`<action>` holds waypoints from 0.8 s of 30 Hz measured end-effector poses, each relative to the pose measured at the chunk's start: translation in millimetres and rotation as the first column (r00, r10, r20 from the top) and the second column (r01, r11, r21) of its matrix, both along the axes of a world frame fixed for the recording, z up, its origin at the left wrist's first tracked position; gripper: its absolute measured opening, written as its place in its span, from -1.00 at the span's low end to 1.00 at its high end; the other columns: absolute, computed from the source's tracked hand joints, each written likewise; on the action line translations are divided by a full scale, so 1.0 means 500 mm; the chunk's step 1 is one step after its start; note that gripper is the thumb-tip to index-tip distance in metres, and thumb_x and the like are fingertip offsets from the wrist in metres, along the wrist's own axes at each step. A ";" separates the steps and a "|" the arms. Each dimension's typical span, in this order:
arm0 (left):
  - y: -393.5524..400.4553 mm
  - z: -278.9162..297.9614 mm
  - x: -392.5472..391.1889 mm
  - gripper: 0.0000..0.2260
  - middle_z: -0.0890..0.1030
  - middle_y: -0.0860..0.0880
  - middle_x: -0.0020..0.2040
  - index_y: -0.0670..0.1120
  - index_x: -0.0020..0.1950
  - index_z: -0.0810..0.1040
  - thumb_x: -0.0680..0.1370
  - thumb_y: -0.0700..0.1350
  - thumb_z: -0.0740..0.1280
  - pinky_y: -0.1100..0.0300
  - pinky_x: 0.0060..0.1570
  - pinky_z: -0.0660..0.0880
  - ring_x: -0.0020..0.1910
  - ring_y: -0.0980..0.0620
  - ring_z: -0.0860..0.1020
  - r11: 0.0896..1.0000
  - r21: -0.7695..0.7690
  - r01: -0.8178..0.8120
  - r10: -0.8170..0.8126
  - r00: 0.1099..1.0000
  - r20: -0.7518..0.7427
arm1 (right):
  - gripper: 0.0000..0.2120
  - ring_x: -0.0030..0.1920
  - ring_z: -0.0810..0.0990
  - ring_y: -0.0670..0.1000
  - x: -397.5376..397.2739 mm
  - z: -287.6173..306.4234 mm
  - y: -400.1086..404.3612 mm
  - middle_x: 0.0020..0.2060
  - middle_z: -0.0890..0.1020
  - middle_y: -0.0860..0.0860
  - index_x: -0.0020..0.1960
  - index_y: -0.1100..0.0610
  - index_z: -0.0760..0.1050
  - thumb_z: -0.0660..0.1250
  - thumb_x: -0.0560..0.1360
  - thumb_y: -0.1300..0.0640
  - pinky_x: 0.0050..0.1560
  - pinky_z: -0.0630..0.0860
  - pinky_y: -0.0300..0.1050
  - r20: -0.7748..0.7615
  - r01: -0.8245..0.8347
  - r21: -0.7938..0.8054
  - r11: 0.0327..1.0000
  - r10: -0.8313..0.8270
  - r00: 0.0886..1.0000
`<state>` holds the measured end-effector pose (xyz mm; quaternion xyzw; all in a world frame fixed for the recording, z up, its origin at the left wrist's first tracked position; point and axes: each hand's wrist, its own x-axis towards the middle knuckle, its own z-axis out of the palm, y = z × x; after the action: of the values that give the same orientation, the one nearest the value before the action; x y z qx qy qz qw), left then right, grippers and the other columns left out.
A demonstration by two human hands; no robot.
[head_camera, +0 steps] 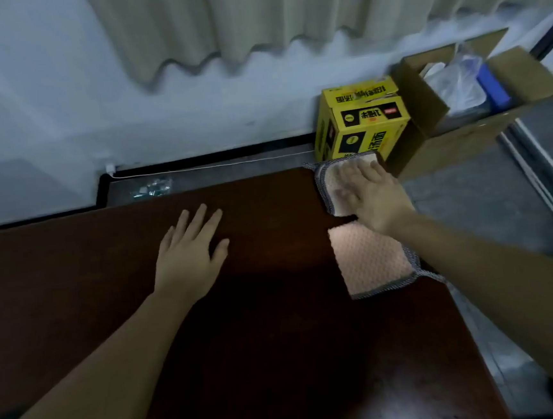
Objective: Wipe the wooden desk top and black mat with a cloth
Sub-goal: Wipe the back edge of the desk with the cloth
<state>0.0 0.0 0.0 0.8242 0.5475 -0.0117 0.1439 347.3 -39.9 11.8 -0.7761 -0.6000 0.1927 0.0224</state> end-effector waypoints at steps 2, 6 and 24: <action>0.013 -0.016 -0.015 -0.46 -0.06 0.07 0.65 0.15 0.65 -0.01 0.68 0.21 -0.01 -0.02 0.58 -0.12 0.62 0.00 -0.15 1.000 0.027 0.003 -0.003 1.000 -0.021 | -0.41 0.64 -0.13 0.14 0.006 -0.017 0.021 0.65 -0.05 0.05 0.67 -0.03 -0.05 -0.04 0.71 -0.19 0.60 -0.08 0.17 0.055 -0.015 0.002 1.000 0.015 0.998; 0.051 -0.047 -0.021 -0.48 -0.08 0.08 0.65 0.16 0.65 -0.02 0.69 0.21 -0.06 -0.01 0.58 -0.16 0.62 0.02 -0.16 0.999 0.040 -0.026 0.026 1.000 -0.002 | -0.35 0.63 -0.25 0.15 -0.012 -0.059 0.064 0.64 -0.21 0.04 0.66 0.01 -0.23 -0.16 0.69 -0.24 0.60 -0.19 0.18 0.111 -0.008 -0.069 0.998 0.016 0.994; 0.059 -0.084 -0.021 -0.43 0.05 0.07 0.64 0.15 0.63 0.10 0.62 0.23 -0.15 -0.02 0.56 -0.09 0.63 -0.02 -0.03 0.994 0.107 -0.037 0.037 0.999 0.002 | -0.37 0.60 -0.36 0.07 -0.224 -0.074 0.011 0.61 -0.32 -0.05 0.61 -0.12 -0.36 -0.33 0.62 -0.32 0.58 -0.30 0.16 0.153 -0.530 -0.073 0.845 0.535 0.831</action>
<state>-10.3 29.4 -42.0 0.8204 0.5626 0.0204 0.0997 235.2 -34.3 -25.4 -0.5919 -0.7894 0.1338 -0.0931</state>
